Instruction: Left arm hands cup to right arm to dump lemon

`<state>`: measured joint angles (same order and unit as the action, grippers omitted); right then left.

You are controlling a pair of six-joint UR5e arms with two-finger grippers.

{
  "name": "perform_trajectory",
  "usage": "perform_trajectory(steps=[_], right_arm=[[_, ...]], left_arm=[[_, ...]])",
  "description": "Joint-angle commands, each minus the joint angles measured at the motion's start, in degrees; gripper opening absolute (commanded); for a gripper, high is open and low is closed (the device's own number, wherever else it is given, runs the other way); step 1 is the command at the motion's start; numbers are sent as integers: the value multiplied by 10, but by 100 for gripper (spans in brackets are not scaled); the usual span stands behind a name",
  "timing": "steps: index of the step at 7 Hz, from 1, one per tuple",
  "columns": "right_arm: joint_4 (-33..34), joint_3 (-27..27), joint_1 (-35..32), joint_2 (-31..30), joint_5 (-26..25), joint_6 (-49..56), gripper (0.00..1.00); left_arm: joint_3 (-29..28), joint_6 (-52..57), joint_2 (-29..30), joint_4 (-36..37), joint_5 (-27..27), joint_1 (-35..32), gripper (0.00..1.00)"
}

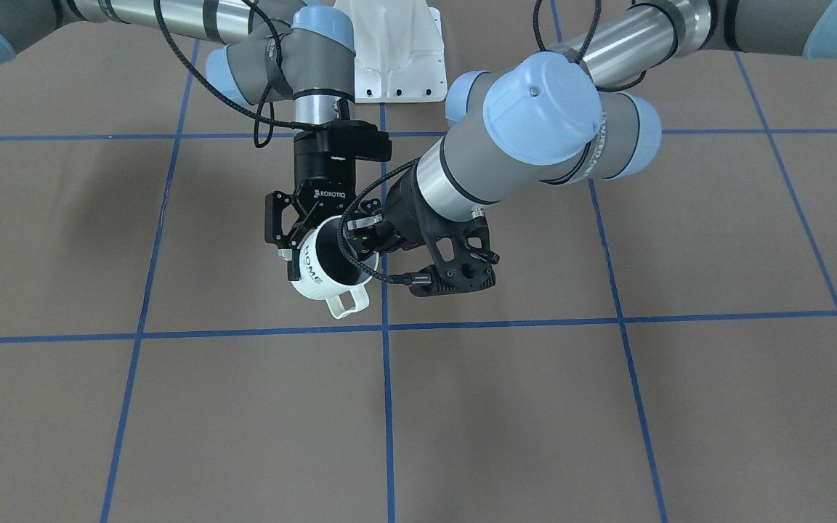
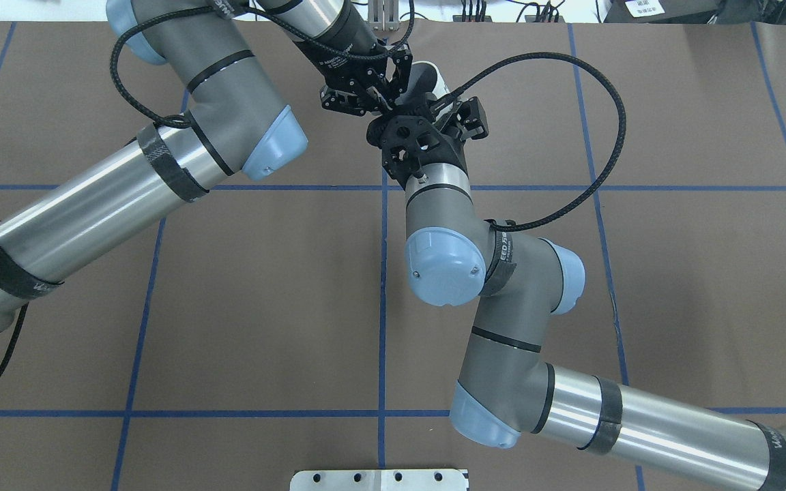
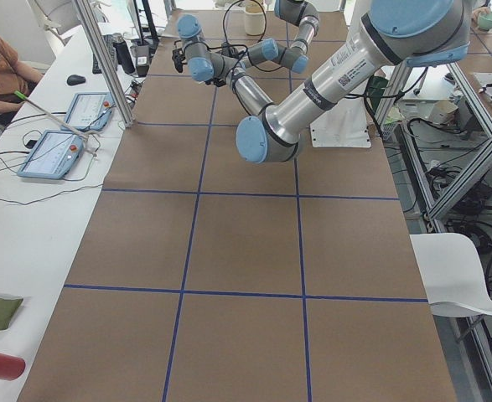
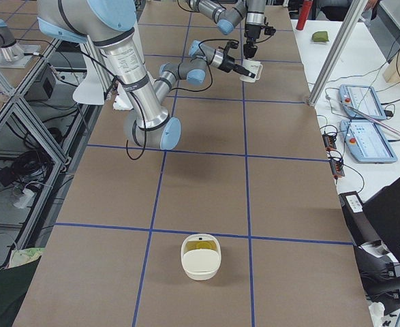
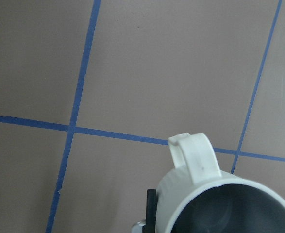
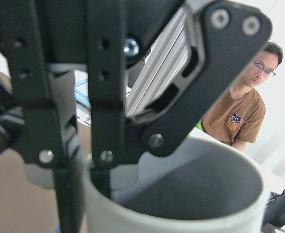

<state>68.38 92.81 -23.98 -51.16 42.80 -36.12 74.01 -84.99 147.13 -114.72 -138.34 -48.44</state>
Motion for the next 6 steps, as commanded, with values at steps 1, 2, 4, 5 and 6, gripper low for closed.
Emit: perform_trajectory(steps=[1,2,4,5,6], right_arm=[[0,1,0,0,0,0,38],[-1,1,0,0,0,0,99],[-1,2,0,1,1,0,100],[-1,2,0,1,1,0,100],[-1,2,0,0,1,0,100]], left_arm=[[0,0,0,0,0,0,10],[0,-2,0,0,0,-1,0],[0,-4,0,1,0,-2,0],[-1,-4,0,1,0,-3,0],[-1,-4,0,1,0,-5,0]])
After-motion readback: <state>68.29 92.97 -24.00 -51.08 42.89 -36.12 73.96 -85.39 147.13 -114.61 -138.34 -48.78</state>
